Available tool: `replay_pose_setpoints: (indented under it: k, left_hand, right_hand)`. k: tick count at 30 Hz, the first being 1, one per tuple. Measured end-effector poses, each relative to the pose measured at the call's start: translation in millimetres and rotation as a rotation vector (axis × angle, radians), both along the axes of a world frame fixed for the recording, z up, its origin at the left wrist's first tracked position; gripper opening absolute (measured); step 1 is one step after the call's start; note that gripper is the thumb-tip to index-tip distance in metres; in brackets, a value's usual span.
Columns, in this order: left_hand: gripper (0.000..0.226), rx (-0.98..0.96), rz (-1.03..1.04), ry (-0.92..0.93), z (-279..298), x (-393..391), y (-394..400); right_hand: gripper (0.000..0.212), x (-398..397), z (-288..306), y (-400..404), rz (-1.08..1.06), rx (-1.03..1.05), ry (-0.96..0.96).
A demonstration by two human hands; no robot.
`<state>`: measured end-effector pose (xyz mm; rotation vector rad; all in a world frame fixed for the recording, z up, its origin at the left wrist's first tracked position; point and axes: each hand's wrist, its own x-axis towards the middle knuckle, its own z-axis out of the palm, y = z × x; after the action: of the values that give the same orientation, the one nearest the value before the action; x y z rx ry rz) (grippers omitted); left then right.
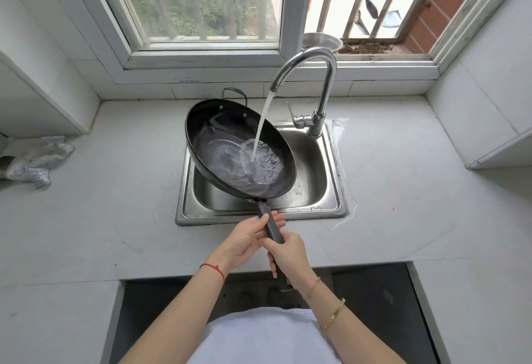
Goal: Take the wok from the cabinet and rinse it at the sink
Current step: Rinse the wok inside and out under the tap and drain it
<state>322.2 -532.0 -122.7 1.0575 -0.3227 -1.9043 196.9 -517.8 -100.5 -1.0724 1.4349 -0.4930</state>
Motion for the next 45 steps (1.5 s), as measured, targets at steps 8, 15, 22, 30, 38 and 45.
replay_pose_setpoints:
  k: [8,15,22,30,38,45]
  left_hand:
    - [0.029,0.073,0.019,-0.088,-8.2,-16.3,-2.2]
    - [0.018,0.111,0.005,-0.171,-20.1,-13.1,1.4]
    - [0.012,0.152,0.039,-0.243,-18.7,-6.6,5.7]
    - [0.014,0.131,0.066,-0.242,-13.6,-12.1,6.3]
    - [0.022,0.069,0.025,-0.142,-2.2,-13.9,12.1]
    - [0.019,-0.027,0.080,-0.288,5.6,-16.2,10.3]
  right_hand:
    - [0.016,0.1,-13.9,6.2,-0.026,-0.090,0.170]
    - [0.013,2.7,-22.5,7.6,-0.042,0.058,0.102]
    - [0.016,10.0,-25.0,1.3,-0.012,0.335,-0.121]
    - [0.025,8.9,-12.3,9.9,-0.027,0.078,0.081]
    - [0.023,6.8,0.1,21.2,-0.018,-0.026,0.171]
    - [0.032,-0.8,7.4,17.3,0.007,-0.059,0.099]
